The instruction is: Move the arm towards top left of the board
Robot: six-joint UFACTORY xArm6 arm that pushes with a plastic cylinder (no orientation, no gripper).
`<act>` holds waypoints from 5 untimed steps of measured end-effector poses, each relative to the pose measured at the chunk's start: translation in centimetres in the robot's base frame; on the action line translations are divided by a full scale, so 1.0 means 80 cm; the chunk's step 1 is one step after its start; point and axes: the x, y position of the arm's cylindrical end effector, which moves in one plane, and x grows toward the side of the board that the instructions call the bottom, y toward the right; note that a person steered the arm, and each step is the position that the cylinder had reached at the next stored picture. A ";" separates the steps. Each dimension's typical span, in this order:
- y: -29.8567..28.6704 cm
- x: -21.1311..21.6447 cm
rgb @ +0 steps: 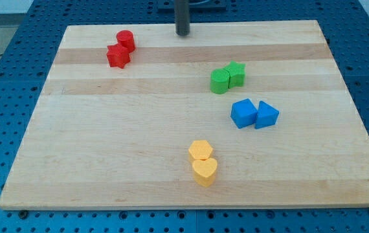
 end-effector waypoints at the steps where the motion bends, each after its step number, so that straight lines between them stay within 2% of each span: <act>1: 0.056 0.028; 5: 0.064 0.016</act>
